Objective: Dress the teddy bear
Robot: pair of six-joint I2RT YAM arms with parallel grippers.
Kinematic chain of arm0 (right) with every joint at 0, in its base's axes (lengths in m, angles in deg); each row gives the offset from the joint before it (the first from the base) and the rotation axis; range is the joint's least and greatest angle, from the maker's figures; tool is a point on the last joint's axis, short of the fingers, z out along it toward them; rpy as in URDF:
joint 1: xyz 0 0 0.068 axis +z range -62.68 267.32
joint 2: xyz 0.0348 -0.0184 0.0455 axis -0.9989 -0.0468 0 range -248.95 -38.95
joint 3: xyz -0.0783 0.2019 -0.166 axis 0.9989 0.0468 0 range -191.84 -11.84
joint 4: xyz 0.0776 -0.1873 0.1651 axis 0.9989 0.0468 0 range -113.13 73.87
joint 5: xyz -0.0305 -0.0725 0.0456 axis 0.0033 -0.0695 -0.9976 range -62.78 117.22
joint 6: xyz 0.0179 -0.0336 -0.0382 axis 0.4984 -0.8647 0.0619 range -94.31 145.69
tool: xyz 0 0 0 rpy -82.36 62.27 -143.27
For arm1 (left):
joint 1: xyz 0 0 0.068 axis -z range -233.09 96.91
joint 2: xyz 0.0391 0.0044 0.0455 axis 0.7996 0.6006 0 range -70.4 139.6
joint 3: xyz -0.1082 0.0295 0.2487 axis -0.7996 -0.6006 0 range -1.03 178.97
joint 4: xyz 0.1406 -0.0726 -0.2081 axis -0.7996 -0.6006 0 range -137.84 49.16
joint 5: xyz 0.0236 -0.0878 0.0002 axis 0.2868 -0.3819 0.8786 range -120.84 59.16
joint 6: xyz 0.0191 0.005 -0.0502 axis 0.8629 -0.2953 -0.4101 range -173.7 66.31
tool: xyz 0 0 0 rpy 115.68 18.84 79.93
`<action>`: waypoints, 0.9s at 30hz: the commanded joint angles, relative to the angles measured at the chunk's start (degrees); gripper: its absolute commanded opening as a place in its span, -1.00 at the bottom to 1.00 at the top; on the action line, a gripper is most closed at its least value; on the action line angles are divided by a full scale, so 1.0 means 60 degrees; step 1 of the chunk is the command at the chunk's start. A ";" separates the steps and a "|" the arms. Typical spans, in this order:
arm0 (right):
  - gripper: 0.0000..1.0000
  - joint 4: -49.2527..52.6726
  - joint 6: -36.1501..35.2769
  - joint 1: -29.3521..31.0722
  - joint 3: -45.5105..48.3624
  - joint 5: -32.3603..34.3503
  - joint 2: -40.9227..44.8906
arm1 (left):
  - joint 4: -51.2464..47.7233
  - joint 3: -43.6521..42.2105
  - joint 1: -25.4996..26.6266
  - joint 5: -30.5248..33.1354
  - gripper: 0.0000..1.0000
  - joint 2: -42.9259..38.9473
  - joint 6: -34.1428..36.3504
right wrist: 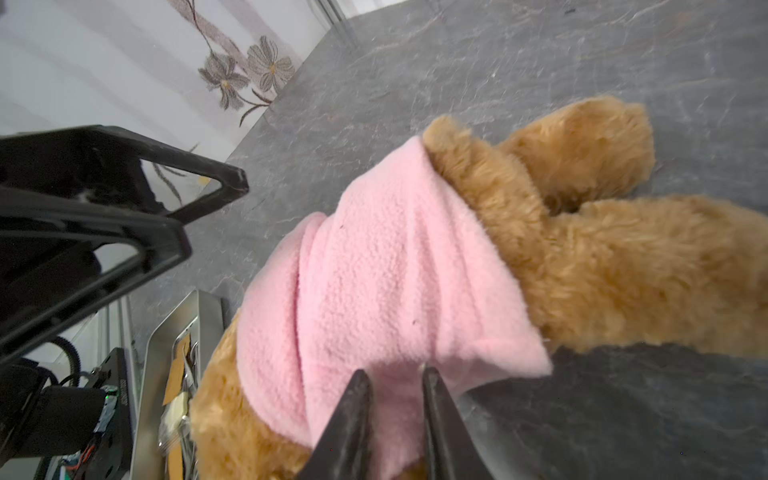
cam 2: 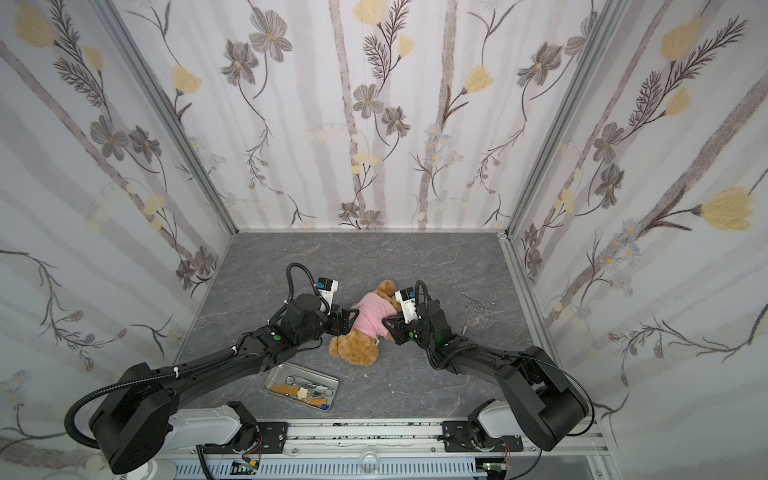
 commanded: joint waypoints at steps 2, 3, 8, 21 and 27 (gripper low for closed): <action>-0.56 -0.1430 0.1066 0.0795 0.0295 0.0070 -0.0059 | 0.0060 -0.0641 -0.0026 0.0064 0.60 -0.0285 -0.0662; -0.55 -0.1593 0.1168 0.0987 0.0302 0.0011 -0.0057 | 0.0034 -0.0720 -0.0089 0.0303 0.61 -0.0384 -0.0509; -0.29 -0.1352 0.1274 0.0985 0.0722 0.0393 0.1211 | -0.0059 -0.0576 -0.0434 0.0940 0.64 -0.1230 0.0683; -0.37 -0.0059 0.1623 -0.0527 -0.0903 -0.1569 0.0160 | -0.0007 -0.0785 -0.0090 -0.0355 0.66 -0.1022 0.0802; -0.53 -0.0404 0.1659 -0.0524 -0.1176 -0.1916 -0.0605 | 0.0001 -0.0890 0.0038 -0.0379 0.67 -0.0985 0.0816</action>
